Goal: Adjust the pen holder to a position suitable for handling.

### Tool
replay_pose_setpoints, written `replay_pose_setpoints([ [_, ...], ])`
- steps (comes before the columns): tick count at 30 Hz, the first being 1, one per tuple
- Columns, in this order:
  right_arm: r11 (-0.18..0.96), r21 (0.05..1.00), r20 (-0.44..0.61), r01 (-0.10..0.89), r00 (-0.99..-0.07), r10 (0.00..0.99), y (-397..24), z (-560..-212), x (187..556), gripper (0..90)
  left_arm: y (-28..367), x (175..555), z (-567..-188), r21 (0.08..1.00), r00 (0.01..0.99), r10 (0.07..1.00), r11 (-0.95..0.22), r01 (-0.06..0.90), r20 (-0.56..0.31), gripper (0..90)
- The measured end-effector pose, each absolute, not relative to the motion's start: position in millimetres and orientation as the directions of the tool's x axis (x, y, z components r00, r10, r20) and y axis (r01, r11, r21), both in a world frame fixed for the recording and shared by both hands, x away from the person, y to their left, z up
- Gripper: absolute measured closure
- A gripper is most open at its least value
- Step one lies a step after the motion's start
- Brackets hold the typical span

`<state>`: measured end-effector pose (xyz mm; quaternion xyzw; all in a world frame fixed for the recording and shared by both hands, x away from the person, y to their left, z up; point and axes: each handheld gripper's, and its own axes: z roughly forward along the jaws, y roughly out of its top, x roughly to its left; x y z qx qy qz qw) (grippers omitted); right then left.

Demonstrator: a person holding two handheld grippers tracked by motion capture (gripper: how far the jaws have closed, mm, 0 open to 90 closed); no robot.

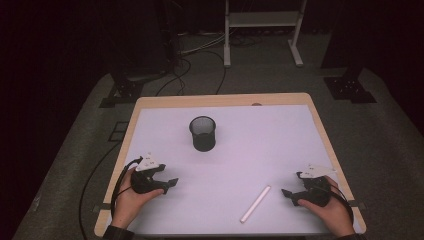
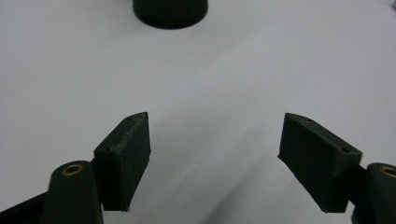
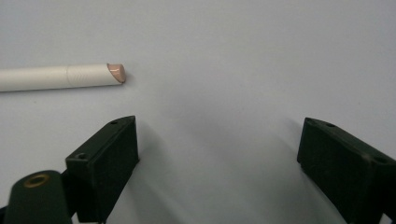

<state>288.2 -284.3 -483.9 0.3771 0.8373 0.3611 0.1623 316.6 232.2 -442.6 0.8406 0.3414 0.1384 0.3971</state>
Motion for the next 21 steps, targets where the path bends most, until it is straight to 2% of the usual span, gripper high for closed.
replay_pose_setpoints([
  [21, 0.455, 0.728, -0.001, 0.512, -0.663, 0.749, -284, -484, 288, 11.4, 215, 349, -414, 0.762, 0.718, 0.695, -0.449, 0.467, -0.031, 36.7],
])
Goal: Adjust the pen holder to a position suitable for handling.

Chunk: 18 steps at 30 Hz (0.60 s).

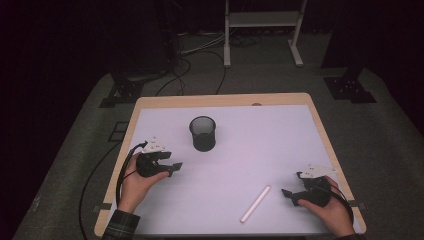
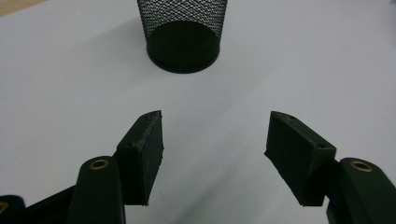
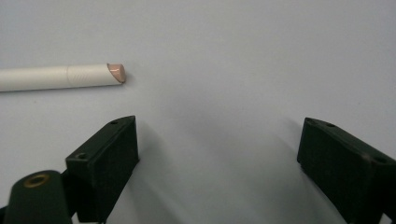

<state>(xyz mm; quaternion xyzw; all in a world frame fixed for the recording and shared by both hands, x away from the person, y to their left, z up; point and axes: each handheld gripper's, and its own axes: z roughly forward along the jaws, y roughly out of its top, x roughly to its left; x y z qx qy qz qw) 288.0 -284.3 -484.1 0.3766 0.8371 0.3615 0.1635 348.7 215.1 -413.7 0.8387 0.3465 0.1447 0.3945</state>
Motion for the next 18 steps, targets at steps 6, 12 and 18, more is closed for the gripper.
replay_pose_setpoints([
  [6, 0.452, 0.729, 0.0, 0.513, -0.662, 0.75, -284, -484, 288, 11.4, 208, 360, -405, 0.76, 0.715, 0.698, -0.445, 0.474, -0.038, 40.0],
  [12, 0.454, 0.729, 0.0, 0.513, -0.663, 0.749, -284, -484, 288, 11.4, 201, 369, -396, 0.757, 0.72, 0.693, -0.449, 0.475, -0.041, 42.8],
  [18, 0.453, 0.729, 0.0, 0.513, -0.662, 0.749, -284, -484, 288, 11.4, 195, 379, -386, 0.749, 0.716, 0.697, -0.461, 0.476, -0.026, 45.5],
])
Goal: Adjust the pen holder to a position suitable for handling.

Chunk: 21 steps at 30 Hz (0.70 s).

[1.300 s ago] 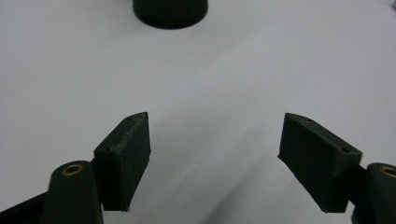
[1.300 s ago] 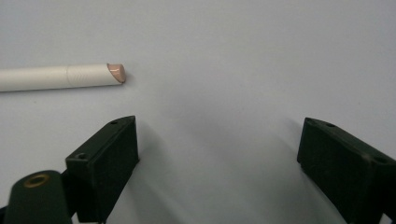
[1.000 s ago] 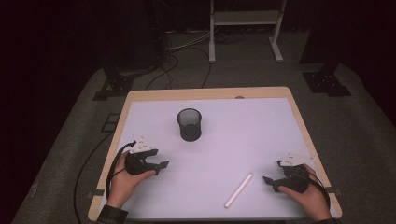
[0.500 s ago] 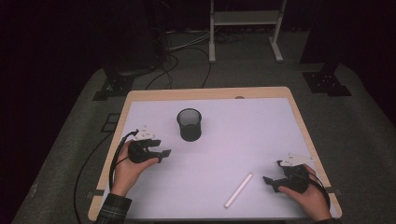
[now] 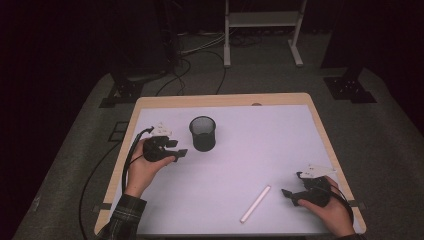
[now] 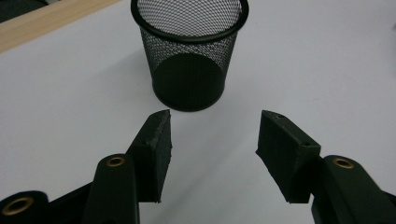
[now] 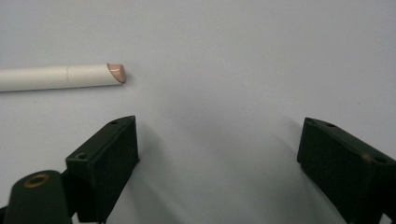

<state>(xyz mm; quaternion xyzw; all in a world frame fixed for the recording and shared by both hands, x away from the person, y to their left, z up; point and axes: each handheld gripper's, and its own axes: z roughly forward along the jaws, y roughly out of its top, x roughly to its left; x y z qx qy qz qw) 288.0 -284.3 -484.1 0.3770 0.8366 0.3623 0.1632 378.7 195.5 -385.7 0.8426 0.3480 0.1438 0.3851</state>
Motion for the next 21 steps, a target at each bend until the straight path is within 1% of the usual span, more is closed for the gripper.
replay_pose_setpoints([
  [9, 0.452, 0.729, 0.001, 0.513, -0.662, 0.75, -284, -484, 288, 11.4, 190, 397, -372, 0.751, 0.709, 0.705, -0.46, 0.474, -0.016, 51.0],
  [21, 0.452, 0.73, 0.0, 0.512, -0.663, 0.749, -284, -484, 288, 11.4, 177, 423, -365, 0.742, 0.702, 0.712, -0.464, 0.485, -0.014, 57.5],
])
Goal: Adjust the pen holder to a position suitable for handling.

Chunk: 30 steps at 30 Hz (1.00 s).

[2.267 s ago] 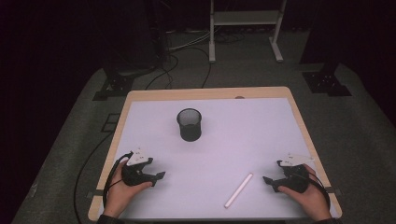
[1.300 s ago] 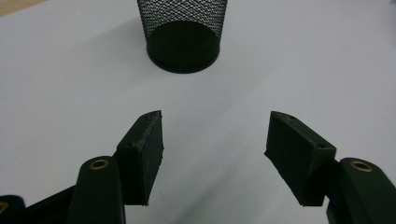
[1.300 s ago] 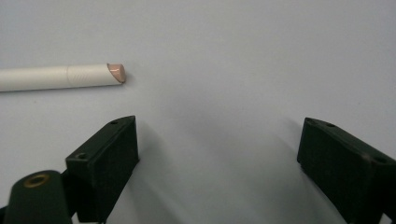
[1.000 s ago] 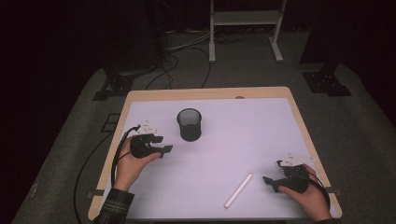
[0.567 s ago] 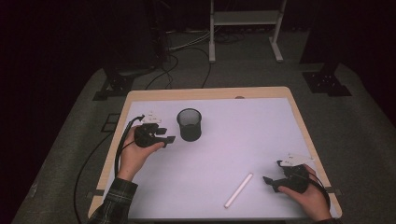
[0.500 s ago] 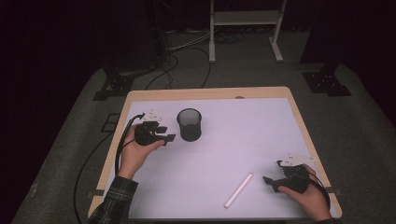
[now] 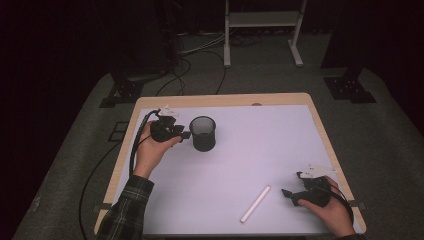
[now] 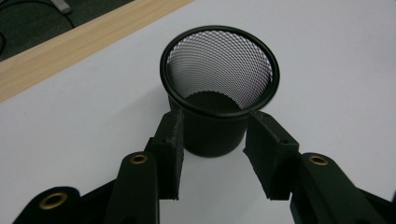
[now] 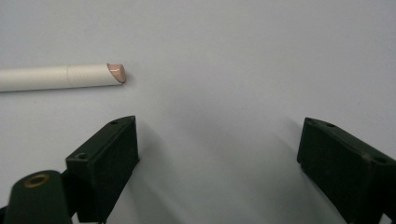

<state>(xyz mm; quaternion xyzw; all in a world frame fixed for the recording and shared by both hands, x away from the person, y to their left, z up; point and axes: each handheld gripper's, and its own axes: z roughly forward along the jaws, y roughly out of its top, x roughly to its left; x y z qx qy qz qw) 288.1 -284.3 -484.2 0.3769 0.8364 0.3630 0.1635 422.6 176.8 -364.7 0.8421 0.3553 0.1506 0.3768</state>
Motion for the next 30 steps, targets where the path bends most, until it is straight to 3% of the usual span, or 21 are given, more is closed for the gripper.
replay_pose_setpoints([
  [30, 0.45, 0.729, 0.004, 0.516, -0.661, 0.75, -284, -484, 288, 11.4, 151, 489, -369, 0.657, 0.669, 0.743, -0.511, 0.554, 0.014, 62.3],
])
